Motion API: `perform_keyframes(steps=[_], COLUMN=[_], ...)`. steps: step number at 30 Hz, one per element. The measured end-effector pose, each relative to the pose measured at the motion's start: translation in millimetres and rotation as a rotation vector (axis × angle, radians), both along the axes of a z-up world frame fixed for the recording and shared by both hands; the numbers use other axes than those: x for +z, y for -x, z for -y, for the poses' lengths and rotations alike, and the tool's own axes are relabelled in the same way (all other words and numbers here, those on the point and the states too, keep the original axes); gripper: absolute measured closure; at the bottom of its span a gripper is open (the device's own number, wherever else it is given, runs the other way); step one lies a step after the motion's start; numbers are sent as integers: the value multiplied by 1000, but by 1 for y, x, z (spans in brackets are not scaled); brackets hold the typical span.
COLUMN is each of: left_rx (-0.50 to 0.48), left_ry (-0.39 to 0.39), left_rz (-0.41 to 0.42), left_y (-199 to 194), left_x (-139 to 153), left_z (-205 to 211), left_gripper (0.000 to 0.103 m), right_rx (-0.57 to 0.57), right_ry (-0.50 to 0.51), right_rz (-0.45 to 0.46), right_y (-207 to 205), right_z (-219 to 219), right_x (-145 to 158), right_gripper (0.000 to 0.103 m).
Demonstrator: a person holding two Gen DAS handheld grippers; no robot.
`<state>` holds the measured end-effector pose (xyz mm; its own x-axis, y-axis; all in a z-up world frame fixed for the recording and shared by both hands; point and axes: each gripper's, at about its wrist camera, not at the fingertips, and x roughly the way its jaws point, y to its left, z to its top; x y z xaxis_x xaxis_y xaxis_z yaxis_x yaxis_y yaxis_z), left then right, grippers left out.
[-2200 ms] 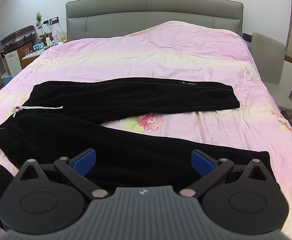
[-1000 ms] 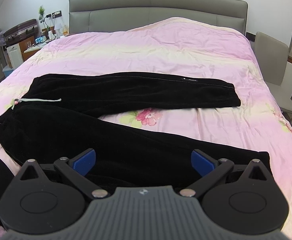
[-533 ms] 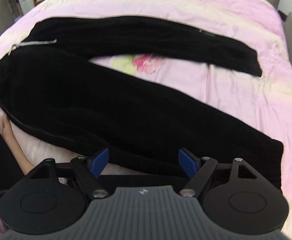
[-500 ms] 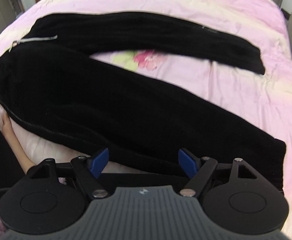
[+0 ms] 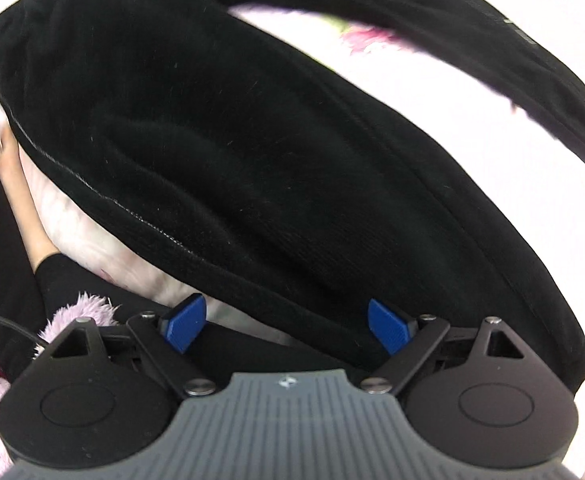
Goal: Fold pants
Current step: 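Lower the left tool to the waistband and close it on the fabric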
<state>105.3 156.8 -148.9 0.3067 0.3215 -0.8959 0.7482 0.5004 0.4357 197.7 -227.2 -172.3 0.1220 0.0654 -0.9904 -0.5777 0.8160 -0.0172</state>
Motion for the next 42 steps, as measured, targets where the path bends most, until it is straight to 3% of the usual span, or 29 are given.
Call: perform_keyframes(steps=[1,2,6,9,14,18,25,27,29,32,36,39,42], left_rx=[-22,-47,-130,-181,-241,-245,-245,-228,-189,-81,16,124,269], left_ry=[-15,-35,-69,-75,-81,-84,-66,-40,-12,67,124,158,214], left_rz=[-4,-9,-30,-31,-28,-30,-55,-62,-48,-10,35,63,94], left_y=[-1,-2,2,11,14,11,1,-1,-5,-15,-24,-32,-38], left_x=[-5,-11,-27,-33,-43,-51,-60,-57,-54,-38,-15,2,20], left_z=[0,0,0,-2,-8,2,0,-3,-7,-11,-17,-16,-13], left_gripper=[21,21,20,19,15,11,8,21,45,75,80,80,79], right_rx=[16,29,48,32,-57,-38,-89,-90,-81,-83,-81,-62,-62], right_ry=[15,30,68,33,-39,-17,-16,-26,-37,-43,-75,-75,-37], right_rz=[-11,-21,-58,-20,121,162,107,93,89,87,44,33,24], right_y=[-2,-4,-13,-22,-65,-101,-128,-128,-124,-124,-116,-99,-79], right_z=[-5,-8,-15,-13,-8,-21,-25,-23,-18,-7,16,41,70], right_x=[-4,-8,-19,-10,26,31,11,11,13,21,25,44,56], right_gripper=[20,28,81,91,95,96,96,96,95,72,44,35,33])
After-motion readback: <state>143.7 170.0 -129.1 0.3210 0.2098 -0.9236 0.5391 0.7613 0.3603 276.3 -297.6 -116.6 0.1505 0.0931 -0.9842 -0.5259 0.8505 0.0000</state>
